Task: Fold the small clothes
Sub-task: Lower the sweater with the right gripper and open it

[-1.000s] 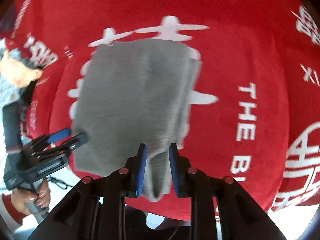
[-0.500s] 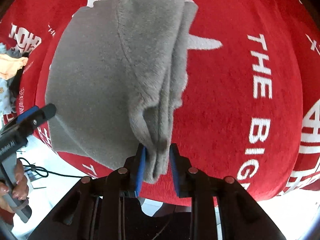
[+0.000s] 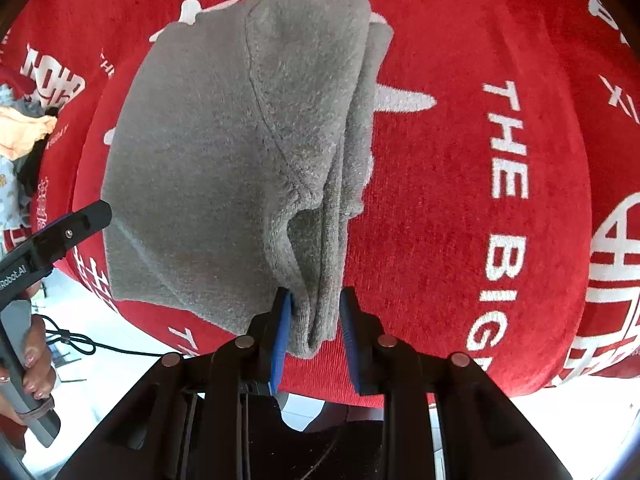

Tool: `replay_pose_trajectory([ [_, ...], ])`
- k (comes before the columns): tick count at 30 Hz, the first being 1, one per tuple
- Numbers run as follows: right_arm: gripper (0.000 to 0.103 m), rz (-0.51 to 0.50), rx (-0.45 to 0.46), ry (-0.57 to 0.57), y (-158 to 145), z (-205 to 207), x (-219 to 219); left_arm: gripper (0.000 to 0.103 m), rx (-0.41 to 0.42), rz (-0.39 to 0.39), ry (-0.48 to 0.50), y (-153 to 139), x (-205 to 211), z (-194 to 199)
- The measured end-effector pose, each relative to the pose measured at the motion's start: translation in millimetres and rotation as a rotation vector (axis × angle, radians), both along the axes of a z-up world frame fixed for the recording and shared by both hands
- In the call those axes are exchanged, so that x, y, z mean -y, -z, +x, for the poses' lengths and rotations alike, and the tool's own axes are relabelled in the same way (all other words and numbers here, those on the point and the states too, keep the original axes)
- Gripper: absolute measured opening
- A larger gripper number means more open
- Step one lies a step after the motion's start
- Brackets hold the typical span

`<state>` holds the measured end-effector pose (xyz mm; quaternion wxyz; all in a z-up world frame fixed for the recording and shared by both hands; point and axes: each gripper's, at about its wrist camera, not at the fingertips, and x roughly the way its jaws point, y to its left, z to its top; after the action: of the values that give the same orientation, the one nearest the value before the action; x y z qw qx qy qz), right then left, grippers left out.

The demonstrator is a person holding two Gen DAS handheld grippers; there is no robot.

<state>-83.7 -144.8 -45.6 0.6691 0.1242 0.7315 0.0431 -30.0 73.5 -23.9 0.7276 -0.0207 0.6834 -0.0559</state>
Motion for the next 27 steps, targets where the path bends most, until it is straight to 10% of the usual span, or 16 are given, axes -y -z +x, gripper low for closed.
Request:
replay_pose_trajectory([
  [27,0.081,-0.086,0.097,0.033,-89.9,12.1,-24.1,0.103,0.023,0.115,0.121,-80.4,-1.9,-15.3],
])
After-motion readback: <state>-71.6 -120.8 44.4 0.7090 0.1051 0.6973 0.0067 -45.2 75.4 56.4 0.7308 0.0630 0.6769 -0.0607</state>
